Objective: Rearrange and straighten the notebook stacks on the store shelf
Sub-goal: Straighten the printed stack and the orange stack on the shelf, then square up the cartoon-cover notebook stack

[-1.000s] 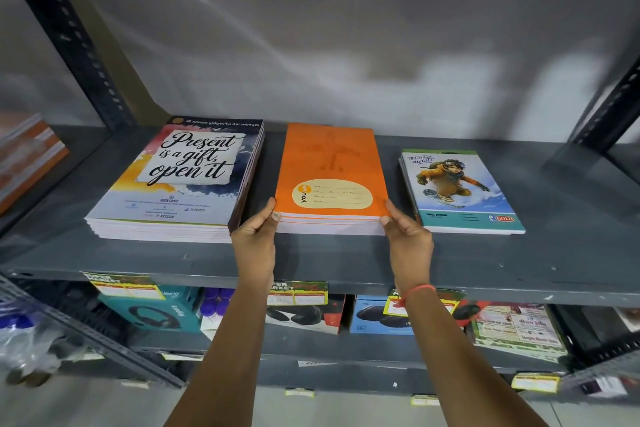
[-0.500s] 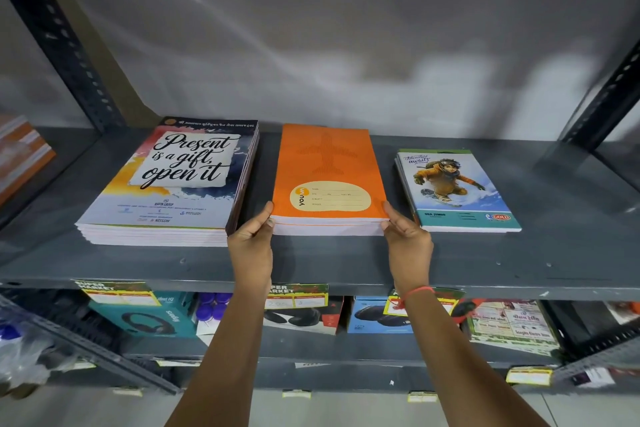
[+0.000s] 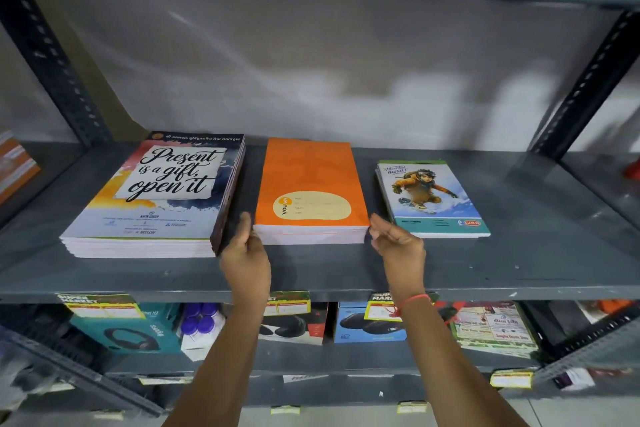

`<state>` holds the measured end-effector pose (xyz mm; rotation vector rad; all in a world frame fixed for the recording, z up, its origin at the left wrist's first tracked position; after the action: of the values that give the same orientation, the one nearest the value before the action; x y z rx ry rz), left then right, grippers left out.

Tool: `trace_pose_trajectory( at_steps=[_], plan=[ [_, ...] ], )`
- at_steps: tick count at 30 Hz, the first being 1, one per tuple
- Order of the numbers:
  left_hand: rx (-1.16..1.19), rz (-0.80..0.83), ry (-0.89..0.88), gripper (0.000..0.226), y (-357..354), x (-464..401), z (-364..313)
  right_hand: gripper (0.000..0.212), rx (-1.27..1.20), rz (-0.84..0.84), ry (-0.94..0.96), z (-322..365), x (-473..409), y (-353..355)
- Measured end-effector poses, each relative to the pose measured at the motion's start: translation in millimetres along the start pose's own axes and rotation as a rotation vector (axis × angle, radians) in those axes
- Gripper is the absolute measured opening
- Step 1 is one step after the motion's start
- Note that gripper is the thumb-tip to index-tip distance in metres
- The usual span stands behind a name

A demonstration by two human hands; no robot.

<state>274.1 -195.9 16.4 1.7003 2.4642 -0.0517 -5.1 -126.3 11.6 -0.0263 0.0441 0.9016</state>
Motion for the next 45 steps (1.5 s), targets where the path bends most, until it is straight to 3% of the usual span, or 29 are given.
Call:
trace_pose_trajectory(
  at_steps=[2,4,7,10,14,18,25,29,35,45],
  plan=[
    [-0.114,0.005,-0.241,0.044,-13,24,-38,0.04,-0.067,-0.132,0.079,13,-2,40],
    [-0.125,0.137,-0.369,0.045,-46,49,-59,0.04,-0.071,-0.308,0.151,21,-6,88],
    [-0.062,0.508,-0.193,0.037,-121,94,-50,0.025,-0.056,-0.504,0.137,18,-22,149],
    [-0.042,0.632,0.022,0.04,-175,123,-25,0.036,0.017,-0.467,0.036,-5,-44,178],
    [0.037,0.584,0.205,0.053,-209,122,-5,0.048,0.12,-0.207,-0.021,-21,-69,178],
    [0.153,0.504,0.271,0.047,-227,113,3,0.051,0.14,0.037,-0.054,-25,-88,160],
    [0.147,0.466,0.277,0.04,-234,112,7,0.053,0.203,0.194,-0.033,-27,-91,149],
    [0.108,0.547,0.266,0.044,-225,114,3,0.06,0.108,0.304,-0.057,-27,-86,147],
    [0.14,0.683,0.228,0.05,-212,120,3,0.053,0.008,0.27,-0.055,-26,-84,156],
    [0.128,0.437,0.172,0.04,-204,116,-3,0.046,0.024,0.198,-0.061,-23,-83,161]
  ],
)
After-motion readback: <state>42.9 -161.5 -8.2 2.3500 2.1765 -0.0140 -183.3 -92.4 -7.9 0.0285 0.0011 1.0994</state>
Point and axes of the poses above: each hand's wrist, its own x-axis away from the middle knuckle, its own y-axis out of the back of the hand, z = x × y, the point moved 10 cm from there along -x, towards the middle knuckle, and after that the axes turned 1 degree about y, right-handed, at the moved point
